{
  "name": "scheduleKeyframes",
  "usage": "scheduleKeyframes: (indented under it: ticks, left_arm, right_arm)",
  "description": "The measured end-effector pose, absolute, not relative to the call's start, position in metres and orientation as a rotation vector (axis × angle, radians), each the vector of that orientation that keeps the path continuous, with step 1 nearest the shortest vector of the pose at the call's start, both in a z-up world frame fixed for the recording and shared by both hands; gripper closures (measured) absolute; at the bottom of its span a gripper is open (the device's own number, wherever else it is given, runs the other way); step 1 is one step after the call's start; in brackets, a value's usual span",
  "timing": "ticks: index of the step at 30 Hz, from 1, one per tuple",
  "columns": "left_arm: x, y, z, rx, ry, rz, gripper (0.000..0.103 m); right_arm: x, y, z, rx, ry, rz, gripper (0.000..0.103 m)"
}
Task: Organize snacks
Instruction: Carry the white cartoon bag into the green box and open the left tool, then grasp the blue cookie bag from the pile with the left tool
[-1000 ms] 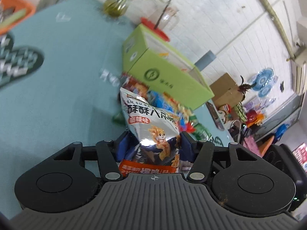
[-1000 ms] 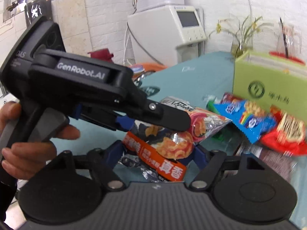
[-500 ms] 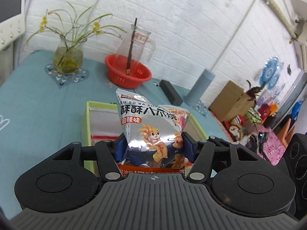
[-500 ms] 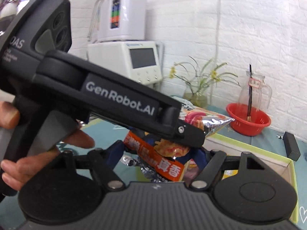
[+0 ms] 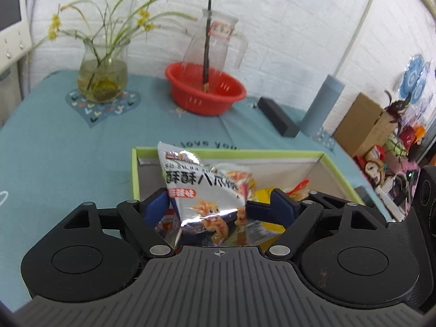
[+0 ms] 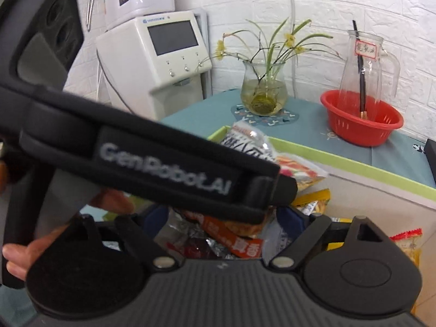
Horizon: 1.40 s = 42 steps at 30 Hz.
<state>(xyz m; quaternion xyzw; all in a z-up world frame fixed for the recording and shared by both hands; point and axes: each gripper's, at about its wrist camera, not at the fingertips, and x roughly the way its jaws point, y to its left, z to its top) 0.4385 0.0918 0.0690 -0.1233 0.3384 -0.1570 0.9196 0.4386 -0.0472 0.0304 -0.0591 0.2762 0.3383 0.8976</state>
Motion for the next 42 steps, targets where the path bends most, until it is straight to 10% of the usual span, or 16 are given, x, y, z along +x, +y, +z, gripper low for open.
scheduleKeyframes:
  ticks: [13,27,32,42]
  left_arm:
    - [0.295,0.094,0.100,-0.295,0.552,-0.383,0.026]
    - [0.261,0.097,0.020,-0.344,0.754,-0.394,0.042]
    - [0.267,0.101,0.012,-0.322,0.806,-0.456,0.069]
    - [0.224,0.119,0.010,-0.258,0.794,-0.327,0.068]
  right_arm:
    - [0.300,-0.108,0.035,0.056,0.440,0.667,0.002]
    - [0.228,-0.054,-0.021,-0.016,0.594,0.772,0.002]
    - [0.236,-0.047,-0.022,0.012,0.606,0.781,0.002]
    - [0.212,-0.031,-0.031,-0.067,0.619,0.847,0.002]
